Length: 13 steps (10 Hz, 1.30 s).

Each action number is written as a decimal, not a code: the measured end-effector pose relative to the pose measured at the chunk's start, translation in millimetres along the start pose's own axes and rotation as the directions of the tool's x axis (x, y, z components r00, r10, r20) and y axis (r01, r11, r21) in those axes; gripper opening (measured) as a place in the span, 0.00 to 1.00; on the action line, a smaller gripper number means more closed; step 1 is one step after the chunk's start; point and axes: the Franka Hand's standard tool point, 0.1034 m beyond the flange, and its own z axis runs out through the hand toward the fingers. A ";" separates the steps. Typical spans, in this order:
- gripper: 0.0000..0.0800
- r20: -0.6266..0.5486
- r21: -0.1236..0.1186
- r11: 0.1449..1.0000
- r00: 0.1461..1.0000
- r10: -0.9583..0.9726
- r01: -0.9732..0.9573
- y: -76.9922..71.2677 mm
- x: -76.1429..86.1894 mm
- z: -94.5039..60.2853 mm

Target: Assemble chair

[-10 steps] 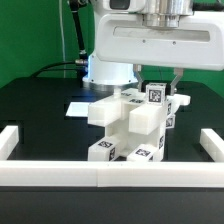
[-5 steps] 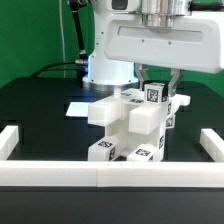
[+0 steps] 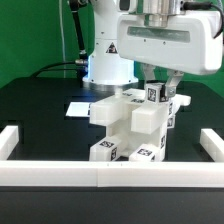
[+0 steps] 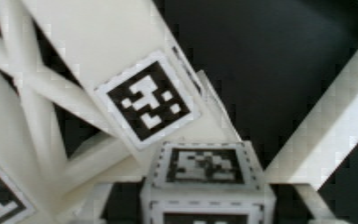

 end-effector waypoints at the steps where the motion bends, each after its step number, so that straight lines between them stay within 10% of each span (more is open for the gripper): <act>1: 0.36 0.003 0.002 1.000 1.000 0.029 -0.029 -0.3 -0.5 0.0; 5: 0.36 0.007 0.003 0.983 0.983 0.185 -0.185 -1.0 -2.1 0.1; 7: 0.68 0.007 0.003 0.992 0.992 0.127 -0.127 -1.0 -2.1 0.2; 13: 0.81 0.002 0.000 0.962 0.962 -0.273 0.273 -0.2 -1.4 0.9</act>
Offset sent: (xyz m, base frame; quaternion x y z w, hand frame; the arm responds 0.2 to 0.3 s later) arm 0.0000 0.0000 0.0000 0.0000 0.0000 0.1938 0.9810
